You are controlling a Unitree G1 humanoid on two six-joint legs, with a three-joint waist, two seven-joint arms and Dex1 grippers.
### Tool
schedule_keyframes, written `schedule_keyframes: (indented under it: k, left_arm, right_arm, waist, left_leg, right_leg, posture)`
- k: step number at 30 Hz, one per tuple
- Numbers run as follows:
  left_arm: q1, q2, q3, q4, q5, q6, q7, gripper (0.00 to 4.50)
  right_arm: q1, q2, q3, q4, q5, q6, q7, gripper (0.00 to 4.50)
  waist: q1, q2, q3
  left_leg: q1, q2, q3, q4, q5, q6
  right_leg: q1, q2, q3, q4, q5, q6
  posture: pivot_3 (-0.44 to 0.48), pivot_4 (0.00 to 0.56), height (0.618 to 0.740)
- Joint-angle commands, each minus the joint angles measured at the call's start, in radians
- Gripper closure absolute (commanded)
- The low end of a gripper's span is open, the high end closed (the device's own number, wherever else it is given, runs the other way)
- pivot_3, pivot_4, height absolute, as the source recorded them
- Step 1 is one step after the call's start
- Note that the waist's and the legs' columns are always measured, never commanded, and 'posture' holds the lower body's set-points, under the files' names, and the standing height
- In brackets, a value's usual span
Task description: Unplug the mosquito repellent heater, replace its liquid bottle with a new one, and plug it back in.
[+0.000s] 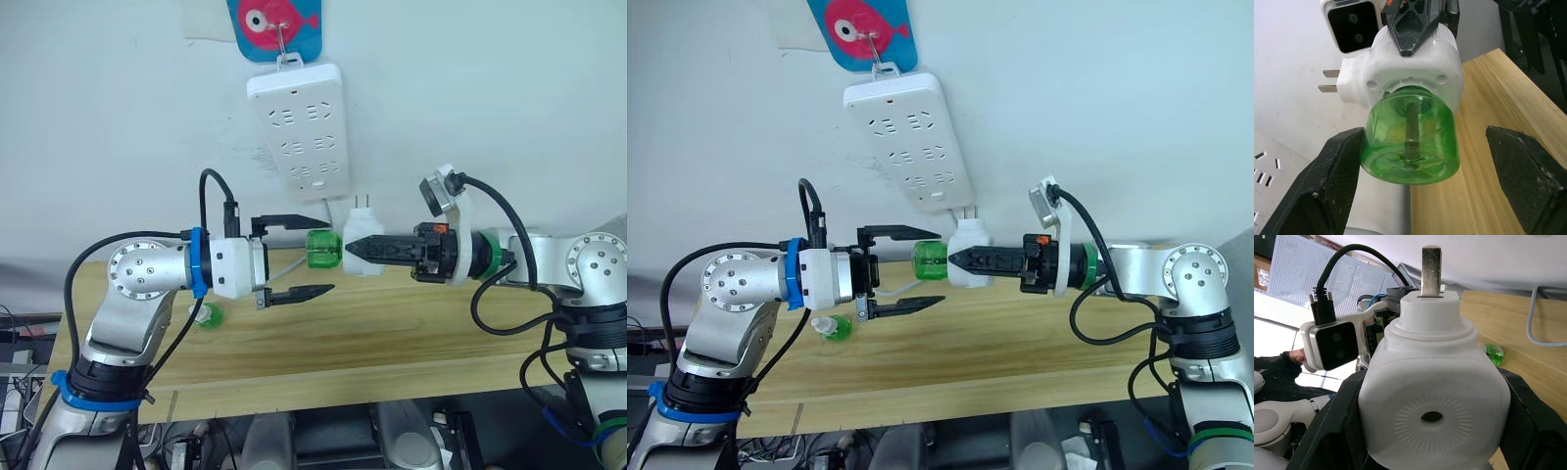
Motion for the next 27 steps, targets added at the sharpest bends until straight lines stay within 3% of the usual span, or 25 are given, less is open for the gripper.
schedule_keyframes:
  k: [1, 5, 8, 12, 13, 19, 27]
  left_arm:
    - [-0.017, -0.002, 0.005, -0.01, -0.012, -0.012, 0.009, 0.36]
    - [-0.021, -0.002, 0.008, -0.008, -0.019, -0.008, 0.007, 0.36]
    - [-0.021, -0.002, 0.01, -0.007, -0.031, 0.002, 0.005, 0.93]
    - [-0.017, 0.004, 0.012, -0.001, -0.038, 0.005, -0.003, 2.16]
    - [-0.017, 0.005, 0.012, 0.001, -0.04, 0.005, -0.004, 2.25]
    - [-0.019, 0.021, 0.013, -0.008, -0.074, 0.052, -0.026, 2.25]
    - [0.013, 0.089, 0.015, -0.087, -0.2, 0.241, -0.081, 2.25]
  right_arm:
    - [0.0, 0.001, -0.031, -0.033, 0.027, 0.004, 0.003, 1.51]
    - [-0.003, -0.002, -0.031, -0.03, 0.027, 0.007, 0.005, 1.51]
    - [-0.003, -0.003, -0.03, -0.03, 0.027, 0.008, 0.006, 1.51]
    - [-0.004, -0.007, -0.029, -0.028, 0.027, 0.012, 0.008, 1.51]
    - [-0.004, -0.008, -0.029, -0.027, 0.027, 0.014, 0.009, 1.51]
    - [-0.006, -0.022, -0.022, -0.027, 0.027, 0.023, 0.016, 1.51]
    - [-0.004, -0.054, 0.006, -0.054, 0.027, 0.028, 0.025, 1.51]
  waist:
    - [0.0, 0.0, 0.0]
    - [0.0, 0.0, 0.0]
    - [0.0, 0.0, 0.0]
    - [0.0, 0.0, 0.0]
    - [0.0, 0.0, 0.0]
    - [0.0, 0.0, 0.0]
    - [-0.001, 0.0, 0.001]
  left_leg:
    - [0.0, 0.0, 0.0, 0.0, 0.0, 0.0]
    - [0.0, 0.0, 0.0, 0.0, 0.0, 0.0]
    - [0.0, 0.0, 0.0, 0.0, 0.0, 0.0]
    - [0.0, 0.0, 0.0, 0.0, 0.0, 0.0]
    - [0.0, 0.0, 0.0, 0.0, 0.0, 0.0]
    - [0.0, 0.0, 0.0, 0.0, 0.0, 0.0]
    - [0.0, 0.0, 0.0, 0.0, 0.0, 0.0]
  right_leg:
    - [0.0, 0.0, 0.0, 0.0, 0.0, 0.0]
    - [0.0, 0.0, 0.0, 0.0, 0.0, 0.0]
    - [0.0, 0.0, 0.0, 0.0, 0.0, 0.0]
    - [0.0, 0.0, 0.0, 0.0, 0.0, 0.0]
    - [0.0, 0.0, 0.0, 0.0, 0.0, 0.0]
    - [0.0, 0.0, 0.0, 0.0, 0.0, 0.0]
    - [0.0, 0.0, 0.0, -0.001, 0.0, 0.0]
  posture:
    - [-0.216, 0.337, 0.74]
    - [-0.217, 0.336, 0.74]
    - [-0.217, 0.337, 0.74]
    - [-0.217, 0.34, 0.74]
    - [-0.216, 0.34, 0.74]
    - [-0.214, 0.341, 0.74]
    - [-0.213, 0.339, 0.74]
